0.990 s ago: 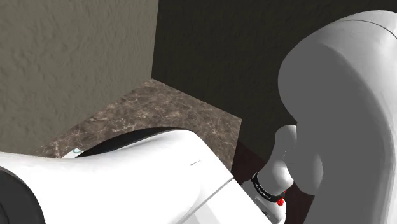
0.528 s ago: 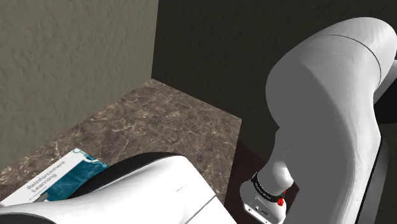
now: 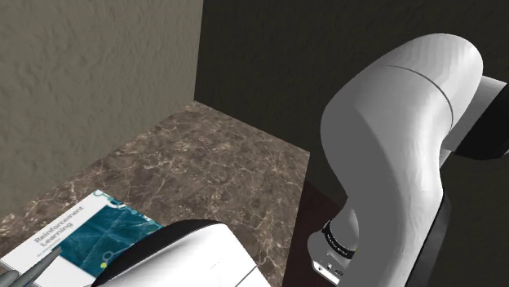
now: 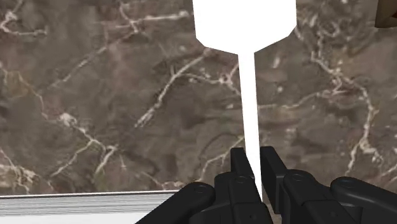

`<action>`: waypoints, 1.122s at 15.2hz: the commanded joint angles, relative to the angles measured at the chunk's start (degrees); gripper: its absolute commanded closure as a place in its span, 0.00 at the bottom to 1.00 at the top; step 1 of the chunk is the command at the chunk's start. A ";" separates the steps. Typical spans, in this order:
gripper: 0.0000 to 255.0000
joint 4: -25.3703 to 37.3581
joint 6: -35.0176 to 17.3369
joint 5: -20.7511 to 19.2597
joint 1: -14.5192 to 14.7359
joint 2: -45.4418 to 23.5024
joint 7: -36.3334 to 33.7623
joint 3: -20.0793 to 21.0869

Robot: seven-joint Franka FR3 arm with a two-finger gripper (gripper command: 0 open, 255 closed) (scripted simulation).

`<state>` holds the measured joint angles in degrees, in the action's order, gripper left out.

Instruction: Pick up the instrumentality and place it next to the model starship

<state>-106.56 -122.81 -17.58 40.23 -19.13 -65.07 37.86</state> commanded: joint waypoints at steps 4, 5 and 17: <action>1.00 -1.57 -2.96 -1.69 0.56 -1.81 -1.24 -0.78; 1.00 -1.57 -2.97 -1.69 0.56 -1.80 -1.24 -0.78; 0.00 -1.57 -2.96 -1.68 0.56 -1.80 -1.24 -0.78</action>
<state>-108.13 -125.77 -19.27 40.79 -20.93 -66.31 37.08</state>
